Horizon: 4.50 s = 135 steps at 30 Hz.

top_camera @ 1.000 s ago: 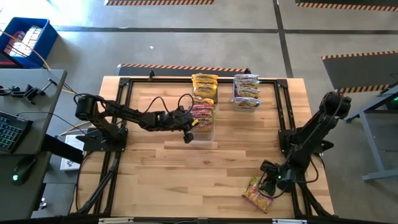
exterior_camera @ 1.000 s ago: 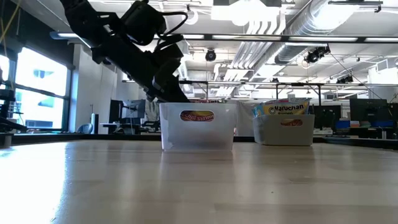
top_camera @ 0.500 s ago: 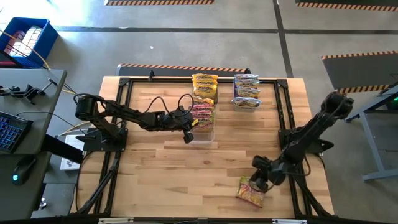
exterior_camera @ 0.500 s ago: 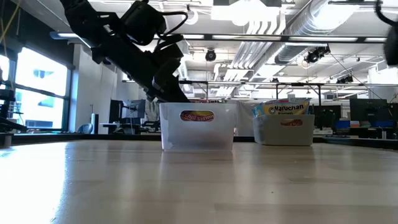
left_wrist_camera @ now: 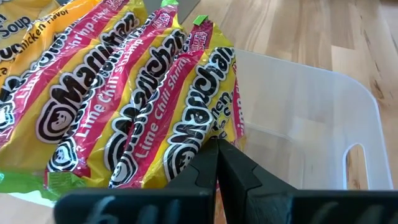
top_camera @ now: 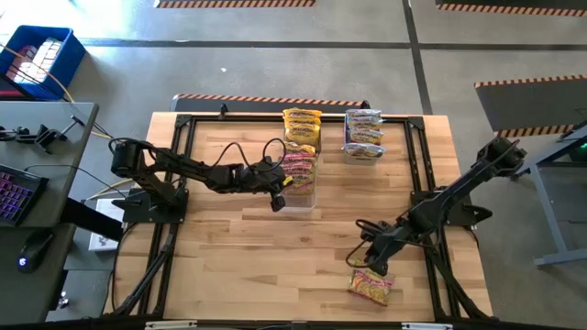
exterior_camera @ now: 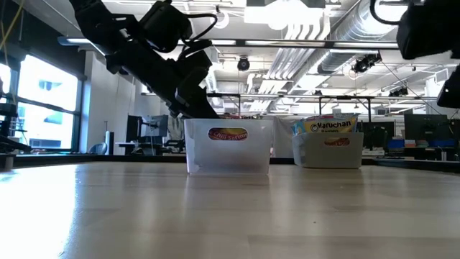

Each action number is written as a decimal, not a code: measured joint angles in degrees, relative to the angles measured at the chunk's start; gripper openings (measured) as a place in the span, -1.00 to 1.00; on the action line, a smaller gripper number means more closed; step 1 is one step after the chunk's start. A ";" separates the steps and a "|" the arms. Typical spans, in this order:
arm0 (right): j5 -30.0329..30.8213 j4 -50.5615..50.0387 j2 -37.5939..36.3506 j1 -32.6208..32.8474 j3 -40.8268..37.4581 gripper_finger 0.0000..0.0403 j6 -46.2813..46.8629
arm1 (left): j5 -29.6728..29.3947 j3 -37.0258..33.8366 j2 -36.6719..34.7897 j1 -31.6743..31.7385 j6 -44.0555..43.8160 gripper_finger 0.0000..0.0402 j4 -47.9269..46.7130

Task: Sort Maruchan noodles
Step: Put the green noodle pack into the transparent bin

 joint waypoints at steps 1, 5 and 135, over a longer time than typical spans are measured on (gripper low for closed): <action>-0.79 0.48 0.00 -0.14 -0.54 -0.23 -0.26 | 0.00 0.00 0.00 0.00 0.02 -1.00 0.00; -3.19 4.85 0.02 -0.22 -3.76 0.14 -1.46 | 0.07 0.00 0.00 0.00 0.02 -1.00 0.00; 38.69 41.50 10.86 -4.31 -7.06 -1.00 -22.98 | 0.74 -0.02 -0.48 -0.02 -0.09 -0.87 0.17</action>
